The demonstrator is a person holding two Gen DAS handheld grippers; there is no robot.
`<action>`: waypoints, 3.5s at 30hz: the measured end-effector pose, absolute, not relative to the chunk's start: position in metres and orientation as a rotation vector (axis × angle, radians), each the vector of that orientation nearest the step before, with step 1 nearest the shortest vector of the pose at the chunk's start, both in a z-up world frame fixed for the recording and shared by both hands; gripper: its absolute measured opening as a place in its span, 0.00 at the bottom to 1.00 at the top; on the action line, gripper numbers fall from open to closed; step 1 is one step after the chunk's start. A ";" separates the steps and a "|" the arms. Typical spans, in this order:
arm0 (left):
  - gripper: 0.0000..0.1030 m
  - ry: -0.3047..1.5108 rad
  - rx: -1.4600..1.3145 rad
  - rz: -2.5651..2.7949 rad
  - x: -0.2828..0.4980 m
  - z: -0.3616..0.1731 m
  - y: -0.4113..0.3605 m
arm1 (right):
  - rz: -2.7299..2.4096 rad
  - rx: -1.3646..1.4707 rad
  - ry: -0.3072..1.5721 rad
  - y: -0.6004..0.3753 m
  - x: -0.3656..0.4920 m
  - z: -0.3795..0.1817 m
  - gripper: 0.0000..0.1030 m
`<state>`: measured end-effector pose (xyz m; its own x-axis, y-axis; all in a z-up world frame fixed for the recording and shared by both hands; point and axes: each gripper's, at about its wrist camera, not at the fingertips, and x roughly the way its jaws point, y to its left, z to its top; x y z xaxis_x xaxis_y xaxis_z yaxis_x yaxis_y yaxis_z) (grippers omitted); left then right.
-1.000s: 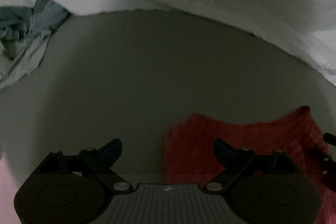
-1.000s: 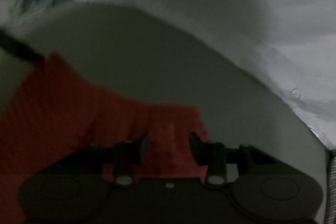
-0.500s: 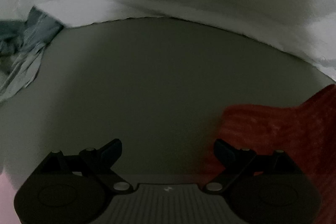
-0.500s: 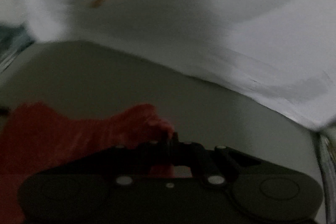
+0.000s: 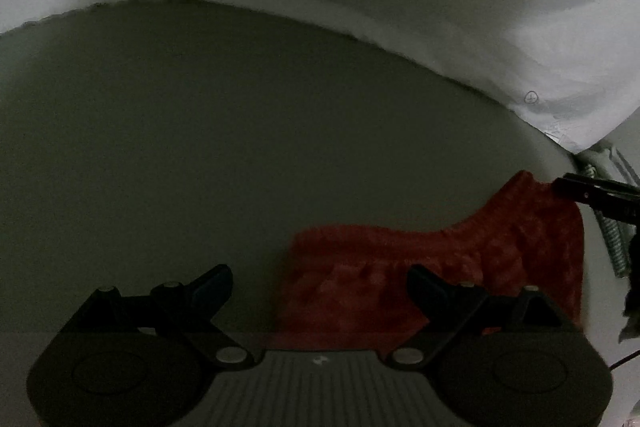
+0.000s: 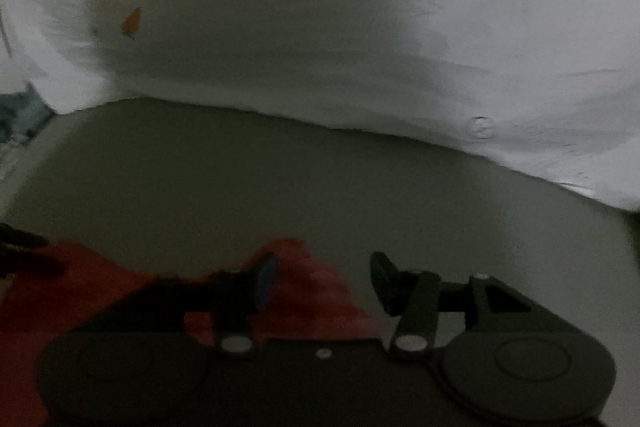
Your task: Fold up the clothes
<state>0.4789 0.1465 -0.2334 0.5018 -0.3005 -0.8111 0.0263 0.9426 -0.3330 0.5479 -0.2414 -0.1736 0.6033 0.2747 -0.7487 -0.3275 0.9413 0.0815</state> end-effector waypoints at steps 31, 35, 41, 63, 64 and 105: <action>0.69 0.846 -0.253 0.173 0.478 -0.156 0.141 | 0.177 -0.077 0.775 -0.276 0.547 -0.143 0.53; 0.69 0.964 -0.259 0.173 0.403 -0.167 0.109 | 0.122 -0.062 0.906 -0.315 0.466 -0.166 0.53; 0.69 1.095 -0.354 0.175 0.346 -0.186 0.086 | 0.108 0.082 1.001 -0.340 0.401 -0.196 0.54; 0.76 1.095 -0.177 0.292 0.248 -0.187 0.082 | -0.056 -0.170 0.836 -0.366 0.383 -0.147 0.48; 0.76 1.095 -0.141 0.277 0.249 -0.191 0.076 | -0.002 -0.172 0.824 -0.350 0.372 -0.148 0.47; 0.80 0.963 -0.078 0.348 0.169 -0.174 0.111 | 0.489 -0.424 0.756 -0.199 0.266 -0.153 0.55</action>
